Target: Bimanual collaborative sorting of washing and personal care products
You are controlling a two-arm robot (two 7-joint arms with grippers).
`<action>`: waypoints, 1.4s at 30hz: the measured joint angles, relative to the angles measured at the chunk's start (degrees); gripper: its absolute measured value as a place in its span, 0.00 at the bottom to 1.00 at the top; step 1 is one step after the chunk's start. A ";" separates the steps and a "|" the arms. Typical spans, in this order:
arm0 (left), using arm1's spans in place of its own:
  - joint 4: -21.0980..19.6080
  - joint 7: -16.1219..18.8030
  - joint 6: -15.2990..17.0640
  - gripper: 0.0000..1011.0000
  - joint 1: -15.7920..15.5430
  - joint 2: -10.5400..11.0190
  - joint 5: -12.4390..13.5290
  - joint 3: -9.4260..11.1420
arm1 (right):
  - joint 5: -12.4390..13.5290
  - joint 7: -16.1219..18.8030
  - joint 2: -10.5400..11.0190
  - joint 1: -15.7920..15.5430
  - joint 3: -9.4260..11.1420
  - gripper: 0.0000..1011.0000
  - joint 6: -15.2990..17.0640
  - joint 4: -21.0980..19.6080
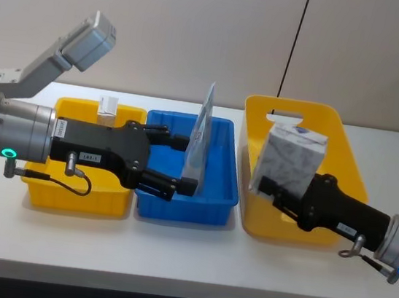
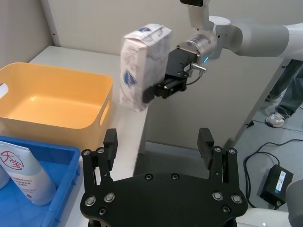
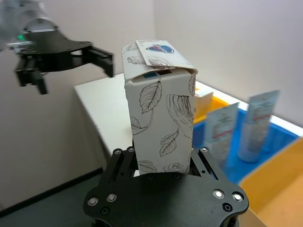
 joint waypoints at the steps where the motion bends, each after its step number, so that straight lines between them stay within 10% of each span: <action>1: 0.00 0.00 0.00 0.99 0.00 0.00 0.00 0.00 | 0.01 -1.17 0.18 -0.54 0.47 0.37 -0.05 -0.36; 16: 0.00 0.00 0.00 0.99 0.00 0.00 0.00 0.00 | -2.26 -11.81 -0.91 -1.51 2.69 0.37 -0.32 0.71; 42: 0.00 0.00 0.00 0.99 0.00 0.00 0.00 0.00 | -12.55 -16.93 -13.95 16.65 -2.86 0.37 -3.68 27.36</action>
